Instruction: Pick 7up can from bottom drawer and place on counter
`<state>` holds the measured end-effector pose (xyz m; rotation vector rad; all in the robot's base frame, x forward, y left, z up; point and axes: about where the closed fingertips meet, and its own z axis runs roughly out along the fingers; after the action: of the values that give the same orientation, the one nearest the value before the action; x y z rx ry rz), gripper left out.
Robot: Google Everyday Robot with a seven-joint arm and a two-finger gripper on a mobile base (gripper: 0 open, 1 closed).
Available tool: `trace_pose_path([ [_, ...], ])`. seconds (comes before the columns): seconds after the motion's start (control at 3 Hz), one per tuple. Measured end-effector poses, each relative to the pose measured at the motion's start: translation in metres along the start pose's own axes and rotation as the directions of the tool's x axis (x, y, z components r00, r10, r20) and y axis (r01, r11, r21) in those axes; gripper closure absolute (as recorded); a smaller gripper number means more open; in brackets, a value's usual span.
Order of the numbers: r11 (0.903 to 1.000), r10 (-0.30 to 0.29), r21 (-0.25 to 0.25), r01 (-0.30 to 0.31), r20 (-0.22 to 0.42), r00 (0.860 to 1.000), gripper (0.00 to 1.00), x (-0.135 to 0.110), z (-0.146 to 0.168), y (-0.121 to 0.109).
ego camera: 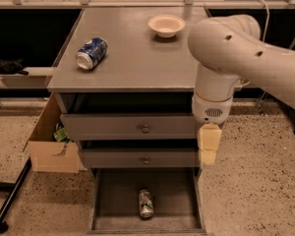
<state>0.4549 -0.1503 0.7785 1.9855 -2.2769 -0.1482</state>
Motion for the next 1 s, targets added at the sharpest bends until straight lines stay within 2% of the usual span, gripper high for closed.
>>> trace_pose_path([
  [0.67, 0.9994, -0.021, -0.028, 0.021, -0.018, 1.0, 0.0, -0.012, 0.021, -0.01],
  [1.0, 0.9975, -0.023, -0.066, 0.025, 0.031, 0.999, 0.0, -0.009, 0.054, 0.005],
])
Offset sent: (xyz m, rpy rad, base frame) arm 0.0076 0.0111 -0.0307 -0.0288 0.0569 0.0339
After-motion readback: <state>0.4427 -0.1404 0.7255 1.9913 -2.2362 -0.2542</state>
